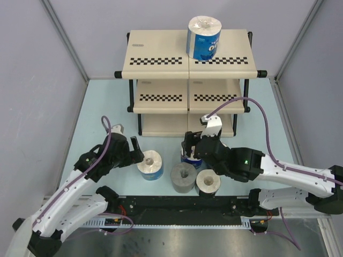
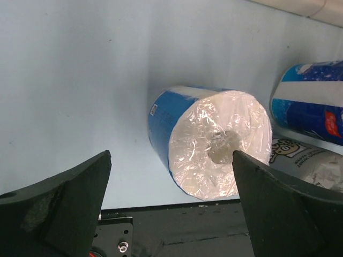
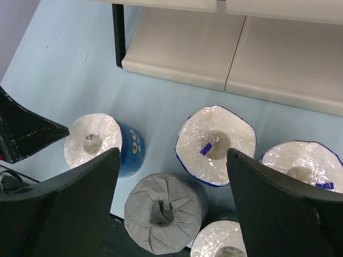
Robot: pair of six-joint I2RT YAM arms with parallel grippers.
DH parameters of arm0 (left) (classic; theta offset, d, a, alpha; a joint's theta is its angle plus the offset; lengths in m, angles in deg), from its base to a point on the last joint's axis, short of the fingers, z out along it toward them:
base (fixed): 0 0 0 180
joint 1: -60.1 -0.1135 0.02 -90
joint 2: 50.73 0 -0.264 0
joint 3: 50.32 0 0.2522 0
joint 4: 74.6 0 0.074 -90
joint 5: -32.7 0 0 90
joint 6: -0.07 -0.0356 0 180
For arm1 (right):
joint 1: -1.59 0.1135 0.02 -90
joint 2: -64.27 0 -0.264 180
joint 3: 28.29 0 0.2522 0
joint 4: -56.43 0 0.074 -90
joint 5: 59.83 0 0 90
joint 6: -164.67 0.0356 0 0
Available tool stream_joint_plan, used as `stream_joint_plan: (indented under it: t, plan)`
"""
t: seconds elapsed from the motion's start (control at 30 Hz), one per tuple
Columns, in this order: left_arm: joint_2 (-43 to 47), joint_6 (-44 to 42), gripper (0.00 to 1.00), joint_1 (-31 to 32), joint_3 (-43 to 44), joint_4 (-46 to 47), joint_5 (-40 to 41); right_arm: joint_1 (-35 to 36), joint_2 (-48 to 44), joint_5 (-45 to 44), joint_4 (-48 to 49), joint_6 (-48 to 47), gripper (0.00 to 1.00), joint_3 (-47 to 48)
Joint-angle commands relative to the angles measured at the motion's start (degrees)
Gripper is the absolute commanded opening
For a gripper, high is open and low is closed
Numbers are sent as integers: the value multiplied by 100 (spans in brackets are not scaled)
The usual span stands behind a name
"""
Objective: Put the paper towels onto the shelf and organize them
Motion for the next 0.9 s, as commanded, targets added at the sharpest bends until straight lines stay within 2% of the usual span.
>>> stream_joint_plan:
  t: [0.0, 0.47, 0.87]
  plan:
    - [-122, 455, 100, 371, 92, 241, 549, -43, -231, -275, -50, 148, 85, -44]
    - [-464, 447, 98, 784, -409, 698, 523, -166, -390, -222, -59, 201, 85, -228]
    - [-868, 500, 88, 943, -550, 892, 804, -219, -469, -187, -120, 219, 85, -272]
